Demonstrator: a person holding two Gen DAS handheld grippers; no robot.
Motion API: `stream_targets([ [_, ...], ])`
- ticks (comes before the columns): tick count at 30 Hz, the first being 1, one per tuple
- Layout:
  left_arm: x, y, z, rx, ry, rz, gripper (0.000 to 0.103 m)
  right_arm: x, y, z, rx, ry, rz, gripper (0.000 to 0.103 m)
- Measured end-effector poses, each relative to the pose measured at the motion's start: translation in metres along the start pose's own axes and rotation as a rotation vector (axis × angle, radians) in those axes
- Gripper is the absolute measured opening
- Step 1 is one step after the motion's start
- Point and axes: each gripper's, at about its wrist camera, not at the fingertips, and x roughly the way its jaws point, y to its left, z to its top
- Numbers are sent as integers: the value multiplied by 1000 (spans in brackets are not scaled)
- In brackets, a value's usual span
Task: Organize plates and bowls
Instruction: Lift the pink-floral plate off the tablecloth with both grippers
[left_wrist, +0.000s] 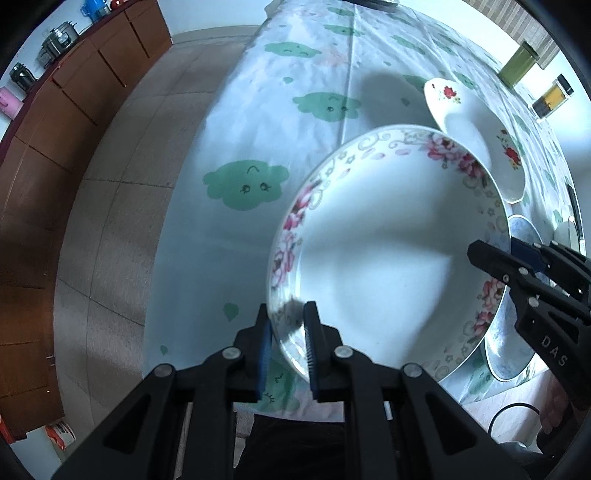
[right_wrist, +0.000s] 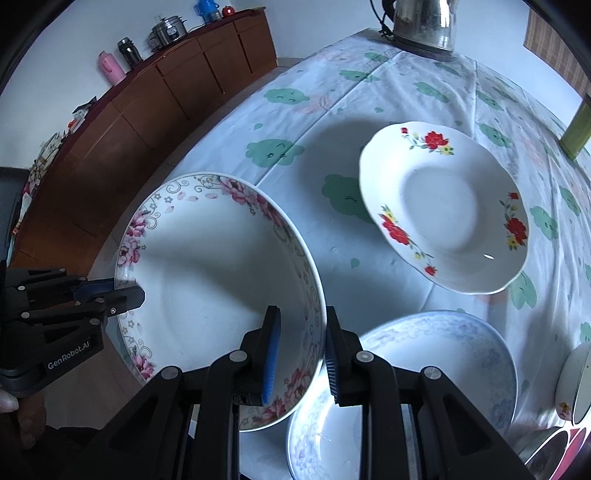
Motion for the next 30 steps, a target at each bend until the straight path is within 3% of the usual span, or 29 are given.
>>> stream_targets([
  [13, -5, 3, 4, 33, -16, -11, 14, -14, -5, -6, 22, -19, -13, 25],
  [30, -18, -39, 14, 144, -53, -28, 14, -35, -38, -24, 112, -47, -57, 25],
])
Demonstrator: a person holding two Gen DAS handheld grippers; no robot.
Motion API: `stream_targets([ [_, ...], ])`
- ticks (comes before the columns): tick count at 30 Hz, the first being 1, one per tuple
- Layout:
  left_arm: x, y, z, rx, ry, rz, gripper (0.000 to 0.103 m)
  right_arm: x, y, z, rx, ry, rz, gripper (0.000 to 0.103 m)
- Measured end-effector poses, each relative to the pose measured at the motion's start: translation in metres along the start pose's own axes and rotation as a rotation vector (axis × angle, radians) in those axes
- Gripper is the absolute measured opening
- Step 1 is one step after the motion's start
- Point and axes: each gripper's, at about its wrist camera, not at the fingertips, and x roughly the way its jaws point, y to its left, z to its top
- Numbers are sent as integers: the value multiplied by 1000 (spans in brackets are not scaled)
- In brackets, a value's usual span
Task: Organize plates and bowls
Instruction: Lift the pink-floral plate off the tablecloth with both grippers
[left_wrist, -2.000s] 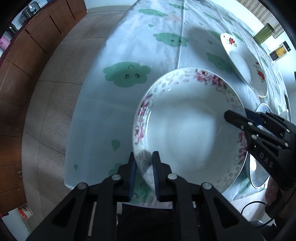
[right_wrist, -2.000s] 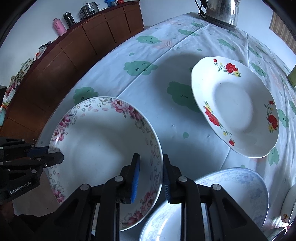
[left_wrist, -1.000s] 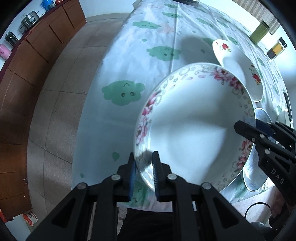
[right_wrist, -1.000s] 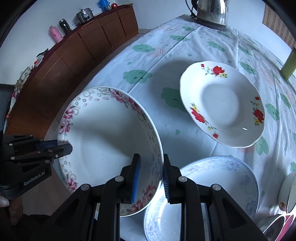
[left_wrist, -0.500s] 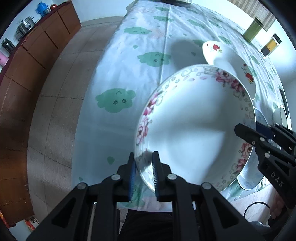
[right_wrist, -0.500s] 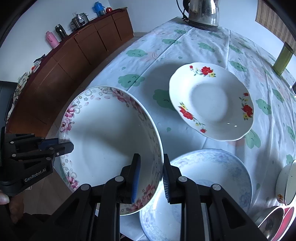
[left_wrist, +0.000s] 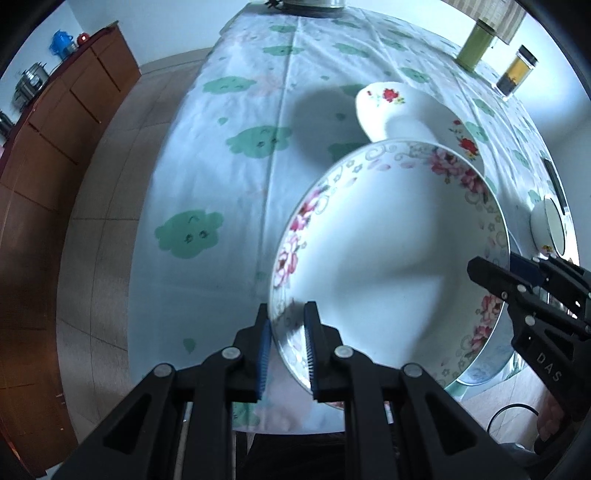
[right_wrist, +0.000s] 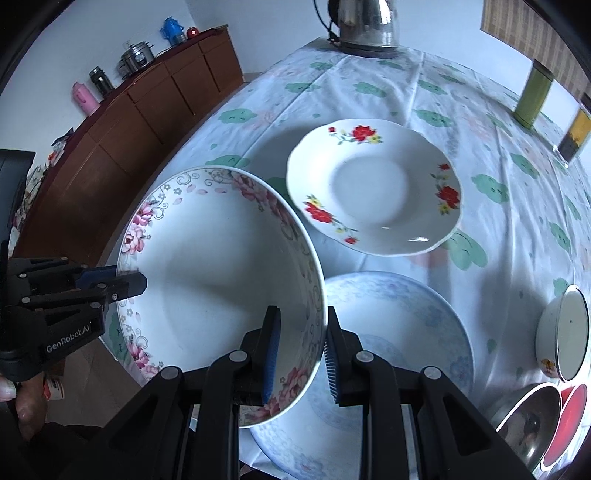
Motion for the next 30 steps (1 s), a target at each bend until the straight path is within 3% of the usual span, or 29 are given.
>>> stream_targets([
  [30, -12, -51, 13, 126, -21, -34, 14, -28, -42, -26, 119, -31, -58, 25],
])
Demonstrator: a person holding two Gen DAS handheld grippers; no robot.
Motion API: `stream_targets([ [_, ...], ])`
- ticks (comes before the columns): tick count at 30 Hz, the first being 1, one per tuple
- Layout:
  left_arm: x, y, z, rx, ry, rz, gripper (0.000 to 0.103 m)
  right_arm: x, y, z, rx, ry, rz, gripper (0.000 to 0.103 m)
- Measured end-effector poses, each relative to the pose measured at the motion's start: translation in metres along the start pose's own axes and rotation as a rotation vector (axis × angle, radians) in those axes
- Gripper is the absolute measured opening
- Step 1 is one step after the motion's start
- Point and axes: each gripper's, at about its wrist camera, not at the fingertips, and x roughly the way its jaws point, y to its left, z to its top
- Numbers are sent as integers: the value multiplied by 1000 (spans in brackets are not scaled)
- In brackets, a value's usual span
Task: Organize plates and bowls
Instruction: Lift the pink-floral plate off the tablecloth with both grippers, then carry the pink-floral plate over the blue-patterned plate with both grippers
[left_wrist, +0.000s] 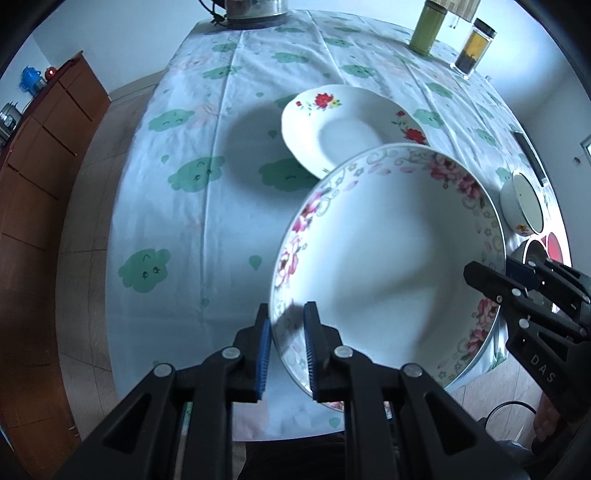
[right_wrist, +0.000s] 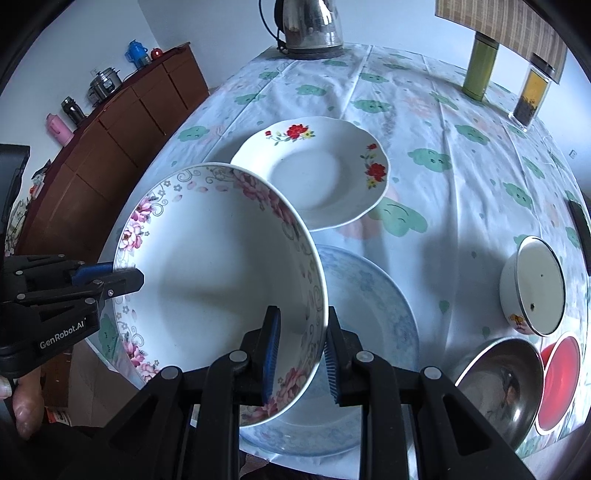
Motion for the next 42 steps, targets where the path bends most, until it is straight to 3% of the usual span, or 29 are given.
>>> stream_targets([
  [42, 20, -52, 8, 117, 46, -50, 14, 6, -47, -24, 77, 51, -82, 25],
])
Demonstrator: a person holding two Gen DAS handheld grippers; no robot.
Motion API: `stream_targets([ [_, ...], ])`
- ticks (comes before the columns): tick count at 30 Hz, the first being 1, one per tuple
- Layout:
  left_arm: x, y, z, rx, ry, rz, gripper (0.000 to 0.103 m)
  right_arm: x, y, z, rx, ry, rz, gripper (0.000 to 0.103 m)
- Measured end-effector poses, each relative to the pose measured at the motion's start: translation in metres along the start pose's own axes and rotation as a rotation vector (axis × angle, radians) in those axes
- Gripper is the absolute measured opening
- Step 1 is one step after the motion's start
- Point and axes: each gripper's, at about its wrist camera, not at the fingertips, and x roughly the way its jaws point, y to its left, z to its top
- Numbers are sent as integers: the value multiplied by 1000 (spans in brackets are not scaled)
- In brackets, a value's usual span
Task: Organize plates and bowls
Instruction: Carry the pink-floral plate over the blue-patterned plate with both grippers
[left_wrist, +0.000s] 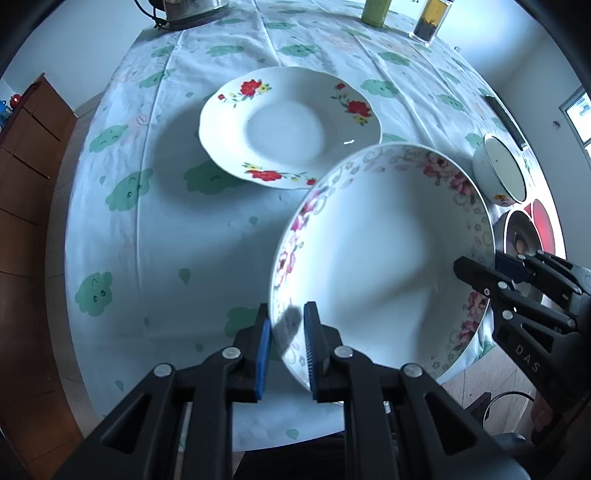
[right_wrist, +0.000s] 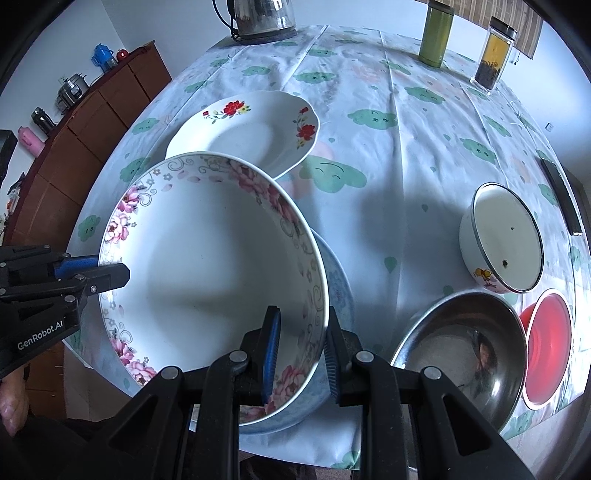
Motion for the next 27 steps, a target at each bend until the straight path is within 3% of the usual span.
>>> stream_targets([
  [27, 14, -10, -1, -3, 42, -14, 14, 3, -5, -4, -25, 10, -32, 25],
])
